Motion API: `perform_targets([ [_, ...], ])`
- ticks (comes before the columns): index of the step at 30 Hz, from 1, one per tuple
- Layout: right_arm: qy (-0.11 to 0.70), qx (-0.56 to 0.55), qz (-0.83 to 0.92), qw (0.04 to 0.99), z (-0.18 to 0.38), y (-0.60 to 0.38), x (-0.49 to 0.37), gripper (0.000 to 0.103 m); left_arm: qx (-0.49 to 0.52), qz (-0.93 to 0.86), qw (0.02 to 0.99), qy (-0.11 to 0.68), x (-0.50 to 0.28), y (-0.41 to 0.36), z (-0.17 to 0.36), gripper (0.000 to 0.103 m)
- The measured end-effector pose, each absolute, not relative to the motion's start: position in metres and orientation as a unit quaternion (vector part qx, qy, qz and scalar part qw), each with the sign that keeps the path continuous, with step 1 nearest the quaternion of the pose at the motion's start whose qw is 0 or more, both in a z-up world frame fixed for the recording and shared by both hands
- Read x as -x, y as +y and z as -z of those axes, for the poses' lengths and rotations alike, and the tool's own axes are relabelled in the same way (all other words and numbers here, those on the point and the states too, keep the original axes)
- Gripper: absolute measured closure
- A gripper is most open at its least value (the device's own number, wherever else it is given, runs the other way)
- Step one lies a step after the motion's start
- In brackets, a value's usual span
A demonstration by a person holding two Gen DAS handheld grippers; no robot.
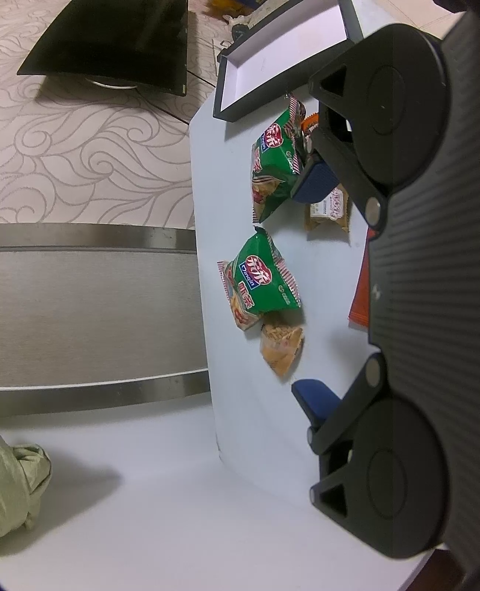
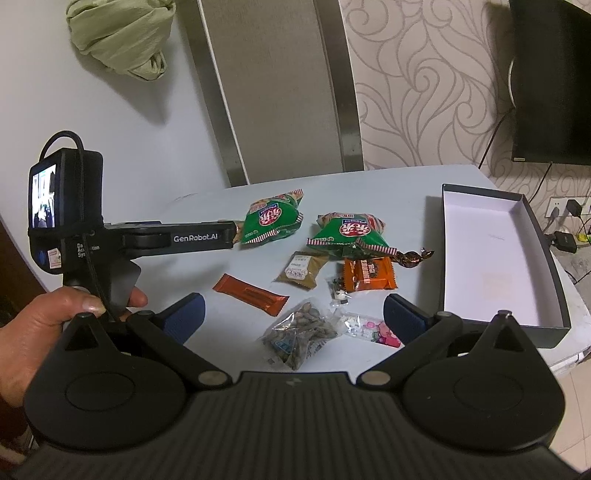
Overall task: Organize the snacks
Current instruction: 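Move the left gripper toward the orange wrapped bar on the table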
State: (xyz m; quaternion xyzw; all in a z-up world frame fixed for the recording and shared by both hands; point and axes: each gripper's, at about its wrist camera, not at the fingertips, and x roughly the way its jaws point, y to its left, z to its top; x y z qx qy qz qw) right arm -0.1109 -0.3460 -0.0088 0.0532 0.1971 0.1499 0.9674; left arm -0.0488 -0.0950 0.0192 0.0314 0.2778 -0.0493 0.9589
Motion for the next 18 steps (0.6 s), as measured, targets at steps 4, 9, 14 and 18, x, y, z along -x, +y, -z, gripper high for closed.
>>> perform_targets([
  [4, 0.198, -0.056, -0.150, 0.967, 0.0099, -0.3466, 0.1118, 0.000, -0.034, 0.048, 0.959, 0.278, 0.0500, -0.0953, -0.0182, 0.000],
  [9, 0.198, -0.056, -0.151, 0.967, 0.0101, -0.3465, 0.1130, 0.000, -0.038, 0.048, 0.959, 0.276, 0.0519, -0.0952, -0.0172, 0.000],
  [14, 0.201, -0.057, -0.153, 0.966, 0.0127, -0.3449, 0.1147, 0.000, -0.038, 0.048, 0.959, 0.276, 0.0531, -0.0953, -0.0167, 0.000],
  [18, 0.205, -0.057, -0.154, 0.965, 0.0143, -0.3441, 0.1150, 0.000, -0.037, 0.047, 0.959, 0.276, 0.0545, -0.0959, -0.0164, 0.000],
])
